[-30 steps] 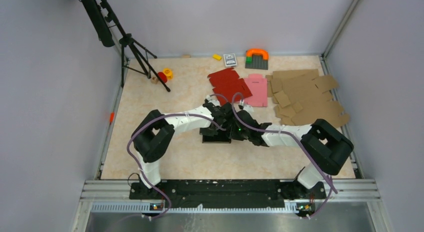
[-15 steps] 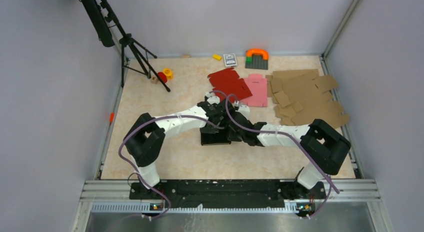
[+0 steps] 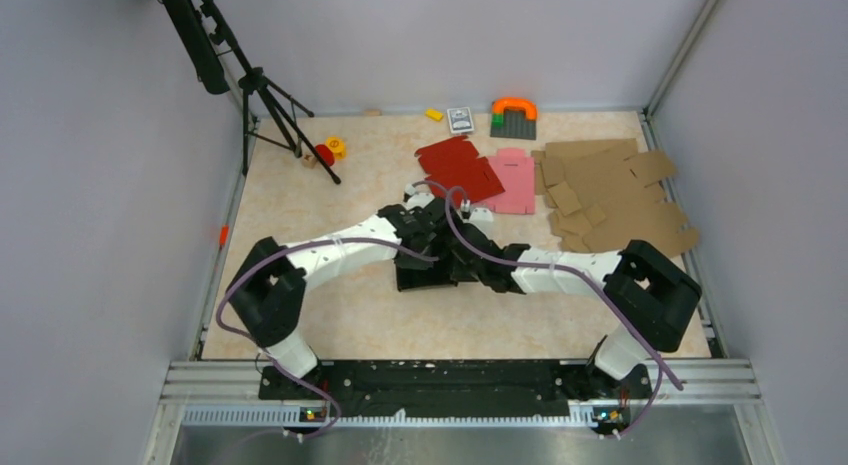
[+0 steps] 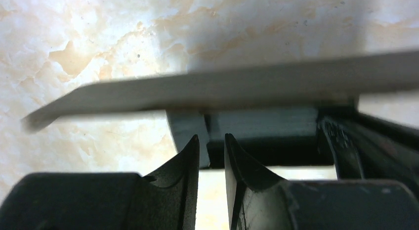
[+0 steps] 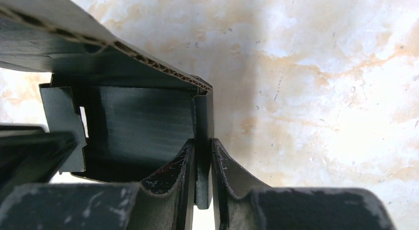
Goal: Fold the paper box
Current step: Fold the paper box at the center of the board.
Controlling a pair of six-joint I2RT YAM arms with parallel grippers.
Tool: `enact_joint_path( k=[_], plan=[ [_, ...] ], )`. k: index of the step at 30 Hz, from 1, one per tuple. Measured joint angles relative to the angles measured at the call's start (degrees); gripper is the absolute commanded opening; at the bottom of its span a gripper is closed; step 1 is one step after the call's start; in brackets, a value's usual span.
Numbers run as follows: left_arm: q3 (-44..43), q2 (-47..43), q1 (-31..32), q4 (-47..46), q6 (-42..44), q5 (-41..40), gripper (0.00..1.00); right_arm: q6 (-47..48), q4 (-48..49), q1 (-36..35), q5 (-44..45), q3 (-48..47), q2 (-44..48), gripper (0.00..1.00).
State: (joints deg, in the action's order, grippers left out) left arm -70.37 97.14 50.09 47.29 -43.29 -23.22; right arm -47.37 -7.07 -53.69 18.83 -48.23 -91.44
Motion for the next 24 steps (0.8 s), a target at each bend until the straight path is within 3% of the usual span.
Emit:
enact_joint_path(
  k=[3, 8, 11, 19, 24],
  plan=[
    [2.82, -6.6, -0.39, -1.11, 0.74, 1.99, 0.29, 0.46, -0.79, 0.2, 0.07, -0.28, -0.13, 0.15],
    [6.45, -26.27, -1.49, -4.09, 3.02, 7.87, 0.33, 0.92, -3.82, 2.12, 0.37, -0.11, -1.2, 0.15],
    [8.52, -32.72, -3.78, -5.64, 4.57, 10.64, 0.41, 1.42, -3.82, 2.12, 0.59, -0.11, -1.2, 0.14],
    [21.42, -39.01, -13.73, -11.06, 10.32, 18.21, 0.74, 6.38, -3.23, 2.12, -0.79, -0.11, -1.2, 0.13],
    [29.57, -39.26, -18.67, -19.96, 12.13, 22.84, 0.8, 11.78, -3.21, 2.49, -3.34, -0.22, -1.18, 0.13]
  ],
)
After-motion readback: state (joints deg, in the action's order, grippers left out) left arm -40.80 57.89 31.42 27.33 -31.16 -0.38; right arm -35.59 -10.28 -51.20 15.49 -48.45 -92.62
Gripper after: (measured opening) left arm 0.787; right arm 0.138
